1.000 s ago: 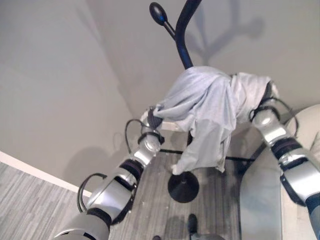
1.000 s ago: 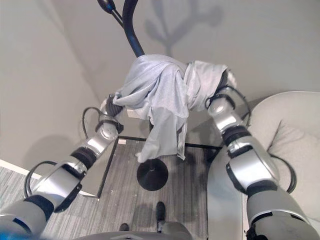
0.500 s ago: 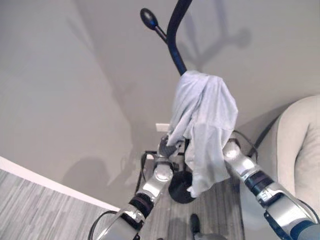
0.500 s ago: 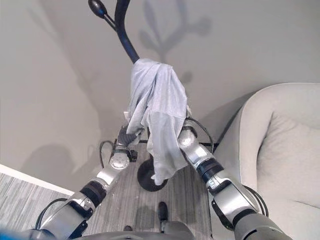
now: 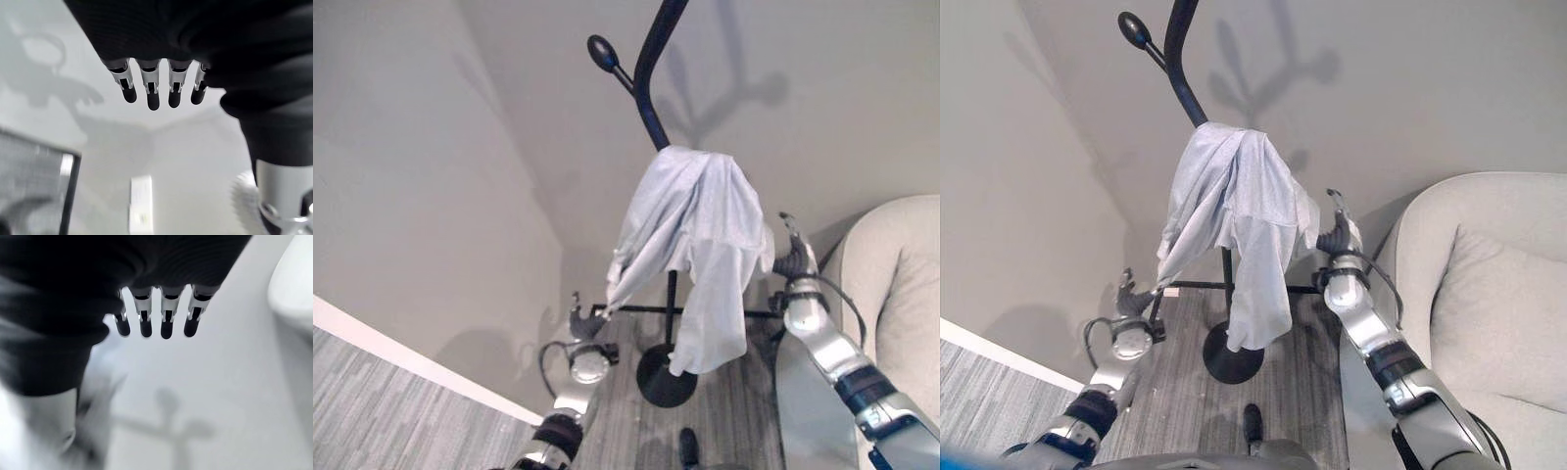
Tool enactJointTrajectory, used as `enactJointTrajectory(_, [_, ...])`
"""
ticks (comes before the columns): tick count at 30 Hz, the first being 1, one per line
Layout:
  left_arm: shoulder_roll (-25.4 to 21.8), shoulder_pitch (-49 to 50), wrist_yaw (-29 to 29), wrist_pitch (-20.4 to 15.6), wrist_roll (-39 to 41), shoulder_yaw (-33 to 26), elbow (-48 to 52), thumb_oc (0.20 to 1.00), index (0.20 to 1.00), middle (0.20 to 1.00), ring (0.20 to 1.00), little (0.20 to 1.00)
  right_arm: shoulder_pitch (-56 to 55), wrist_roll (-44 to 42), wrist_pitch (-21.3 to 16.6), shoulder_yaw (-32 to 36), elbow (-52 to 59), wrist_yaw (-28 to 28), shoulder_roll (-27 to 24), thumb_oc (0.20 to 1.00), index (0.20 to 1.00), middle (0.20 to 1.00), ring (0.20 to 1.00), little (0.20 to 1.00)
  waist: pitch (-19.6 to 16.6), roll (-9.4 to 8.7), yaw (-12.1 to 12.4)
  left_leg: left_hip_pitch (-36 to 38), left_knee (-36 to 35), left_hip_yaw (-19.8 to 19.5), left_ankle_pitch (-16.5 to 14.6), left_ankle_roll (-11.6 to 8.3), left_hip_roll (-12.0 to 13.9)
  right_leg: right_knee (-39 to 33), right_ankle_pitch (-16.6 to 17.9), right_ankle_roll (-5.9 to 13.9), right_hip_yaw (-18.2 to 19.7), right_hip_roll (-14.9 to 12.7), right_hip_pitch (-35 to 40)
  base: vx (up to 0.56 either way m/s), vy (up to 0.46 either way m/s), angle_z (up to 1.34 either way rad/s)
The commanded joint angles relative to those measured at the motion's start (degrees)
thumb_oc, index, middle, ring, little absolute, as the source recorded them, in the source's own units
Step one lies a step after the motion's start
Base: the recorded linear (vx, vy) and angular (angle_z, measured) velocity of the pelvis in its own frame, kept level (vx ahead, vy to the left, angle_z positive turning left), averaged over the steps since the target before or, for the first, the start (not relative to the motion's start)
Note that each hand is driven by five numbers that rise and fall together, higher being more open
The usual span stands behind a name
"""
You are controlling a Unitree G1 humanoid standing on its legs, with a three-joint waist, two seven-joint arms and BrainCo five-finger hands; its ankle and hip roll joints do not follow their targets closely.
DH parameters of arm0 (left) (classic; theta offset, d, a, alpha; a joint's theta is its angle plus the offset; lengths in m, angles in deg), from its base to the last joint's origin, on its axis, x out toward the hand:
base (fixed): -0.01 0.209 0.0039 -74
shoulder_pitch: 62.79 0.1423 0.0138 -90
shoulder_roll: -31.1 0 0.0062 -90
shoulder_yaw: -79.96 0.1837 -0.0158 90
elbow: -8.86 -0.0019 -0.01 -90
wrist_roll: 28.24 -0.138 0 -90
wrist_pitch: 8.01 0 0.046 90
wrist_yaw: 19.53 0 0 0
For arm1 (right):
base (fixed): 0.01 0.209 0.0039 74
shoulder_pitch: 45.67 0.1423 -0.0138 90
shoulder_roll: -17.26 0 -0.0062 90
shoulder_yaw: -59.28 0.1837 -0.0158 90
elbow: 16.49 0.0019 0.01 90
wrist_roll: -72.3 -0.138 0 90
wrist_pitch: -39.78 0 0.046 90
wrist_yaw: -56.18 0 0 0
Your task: Hang the clothes on the sofa on the clothes rack.
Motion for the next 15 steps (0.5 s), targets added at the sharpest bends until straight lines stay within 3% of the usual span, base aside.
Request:
enactJointTrajectory(1, [-3.4, 1.0, -4.8, -1.6, 0.3, -0.8, -2.6, 1.000, 1.000, 1.000, 1.000, 1.000, -1.3, 4.7, -0.7, 4.6, 2.5, -1.9, 0.5, 1.000, 1.000, 1.000, 1.000, 1.000, -3.3, -4.07, 0.6, 3.0, 0.2, 2.7, -0.2, -1.30, 0.7, 1.4, -8.8, 5.16, 4.4, -4.2, 9.1, -0.02, 0.048, -0.05])
enactJointTrajectory(2, [-3.2, 3.4, -6.4, -2.0, 4.7, -4.5, -3.6, 1.000, 1.000, 1.000, 1.000, 1.000, -5.7, 5.9, 0.4, 7.9, 5.1, -1.9, 0.2, 1.000, 1.000, 1.000, 1.000, 1.000, -3.3, -3.68, 0.3, 3.2, 0.2, 3.2, -0.6, -1.13, 0.8, 1.4, -8.7, 5.32, 4.5, -4.3, 9.1, -0.01, 0.049, -0.05])
enactJointTrajectory(5, [-3.1, 6.0, -7.3, -1.8, 7.0, -8.5, -6.7, 1.000, 1.000, 1.000, 1.000, 1.000, -11.6, 6.8, 1.1, 12.3, 7.6, -2.2, 1.0, 1.000, 1.000, 1.000, 1.000, 1.000, -3.5, -3.42, -0.1, 3.5, 0.2, 4.0, -1.2, -1.00, 0.9, 1.4, -8.9, 5.41, 4.7, -4.2, 9.1, 0.00, 0.037, -0.15])
enactJointTrajectory(9, [-2.8, 7.1, -8.4, -1.6, 8.8, -11.0, -11.1, 1.000, 1.000, 1.000, 1.000, 1.000, -15.4, 6.6, 1.2, 15.4, 8.4, -3.0, 2.0, 1.000, 1.000, 1.000, 1.000, 1.000, -3.4, -3.37, -0.4, 3.7, 0.2, 4.5, -1.6, -0.91, 0.9, 1.4, -8.9, 5.51, 4.8, -4.2, 9.1, -0.01, 0.021, -0.07])
enactJointTrajectory(15, [0.5, 8.7, -13.1, -0.5, 17.7, -17.6, -25.9, 1.000, 1.000, 1.000, 1.000, 1.000, -21.9, -4.2, -0.3, 23.5, -0.4, -7.3, 8.9, 1.000, 1.000, 1.000, 1.000, 1.000, -3.5, -3.15, -1.3, 4.2, 0.2, 5.4, -2.5, -0.81, 0.8, 1.7, -9.3, 5.66, 4.6, -4.3, 9.1, -0.01, 0.024, -0.06])
